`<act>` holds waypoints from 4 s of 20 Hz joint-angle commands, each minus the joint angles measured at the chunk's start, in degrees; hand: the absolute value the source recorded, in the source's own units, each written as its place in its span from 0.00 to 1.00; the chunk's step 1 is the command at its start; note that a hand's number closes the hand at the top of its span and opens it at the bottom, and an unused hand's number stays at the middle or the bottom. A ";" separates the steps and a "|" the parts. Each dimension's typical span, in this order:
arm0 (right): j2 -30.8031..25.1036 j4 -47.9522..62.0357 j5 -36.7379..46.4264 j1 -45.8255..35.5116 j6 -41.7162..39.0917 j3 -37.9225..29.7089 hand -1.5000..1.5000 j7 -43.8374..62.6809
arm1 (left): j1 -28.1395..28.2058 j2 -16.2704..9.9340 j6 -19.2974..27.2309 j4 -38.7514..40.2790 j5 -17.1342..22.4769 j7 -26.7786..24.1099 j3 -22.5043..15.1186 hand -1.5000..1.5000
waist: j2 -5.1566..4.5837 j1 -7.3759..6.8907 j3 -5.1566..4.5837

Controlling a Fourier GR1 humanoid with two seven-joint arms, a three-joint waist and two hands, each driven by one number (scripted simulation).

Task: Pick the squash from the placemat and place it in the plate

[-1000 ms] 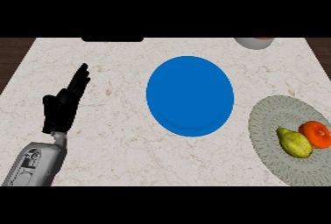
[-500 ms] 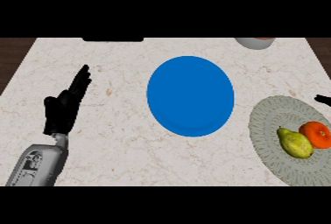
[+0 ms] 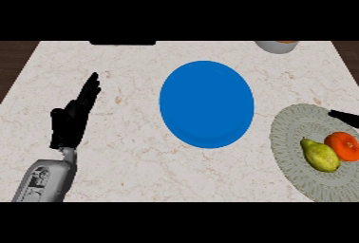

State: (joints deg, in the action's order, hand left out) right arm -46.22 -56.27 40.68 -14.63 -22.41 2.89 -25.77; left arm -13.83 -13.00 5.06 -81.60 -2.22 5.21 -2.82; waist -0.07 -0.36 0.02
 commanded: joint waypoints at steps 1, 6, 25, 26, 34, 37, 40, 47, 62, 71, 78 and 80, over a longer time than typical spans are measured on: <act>1.30 3.37 4.20 -1.11 0.60 -0.29 0.00 -0.57 | -1.69 1.11 -0.12 1.74 -1.44 0.63 0.72 0.50 | 0.02 0.25 -0.01; 4.08 12.82 8.12 -7.03 2.25 -0.88 0.00 -2.74 | 1.60 1.08 -1.33 -1.09 -2.20 0.02 1.17 0.50 | -0.01 -0.08 0.00; 12.60 11.92 9.03 -4.38 15.95 -8.57 1.00 9.90 | 3.42 2.42 -2.16 -1.68 -3.61 -0.32 3.04 0.50 | 0.84 1.46 -0.20; 14.40 11.27 9.51 -2.52 18.44 -8.84 1.00 13.37 | 0.83 1.00 -3.20 -1.26 -2.88 1.89 4.04 0.50 | 0.86 2.04 -0.20; 17.67 -14.24 5.09 0.00 24.86 -13.33 1.00 21.79 | 0.39 0.39 -3.31 -1.22 -1.76 1.97 5.99 0.50 | 1.10 2.77 -0.21; 20.69 -23.11 3.21 1.89 27.70 -13.54 1.00 21.37 | 1.78 0.69 -3.99 0.88 -1.53 -0.72 6.06 0.50 | 0.79 2.49 -0.18; 18.75 -33.81 0.13 5.53 23.35 -13.76 1.00 20.02 | 1.61 0.36 -3.56 -1.54 -2.05 0.30 6.05 0.50 | 0.68 1.86 -0.10; 25.16 -49.06 -2.54 3.04 14.81 -7.04 1.00 31.07 | -0.90 2.86 -2.97 -2.62 -3.03 3.96 3.80 0.50 | 0.33 0.68 -0.05; 43.92 -17.65 10.60 -18.87 25.02 5.39 1.00 39.07 | -0.86 5.88 -1.48 -1.91 -6.09 2.30 1.85 0.50 | -0.04 -0.34 -0.01; 46.13 5.01 9.83 -27.54 29.77 7.70 0.00 45.29 | -2.75 2.35 -5.24 -2.33 -3.36 4.85 4.87 0.50 | -0.22 -1.10 0.00; 46.20 22.66 -3.79 -33.79 41.93 9.58 0.00 36.40 | -3.42 2.38 -7.04 0.81 -2.73 1.59 5.19 0.50 | -0.59 -2.30 0.03; 46.21 22.55 -7.91 -33.19 42.30 7.78 0.00 30.48 | -2.17 4.39 -4.66 -0.53 -4.08 1.71 4.05 0.50 | -0.54 -2.15 0.05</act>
State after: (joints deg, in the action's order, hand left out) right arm -0.17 -38.42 39.66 -46.49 15.98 10.12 10.10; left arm -15.96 -8.97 0.38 -81.57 -6.51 6.40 1.15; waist -0.57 -2.14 0.05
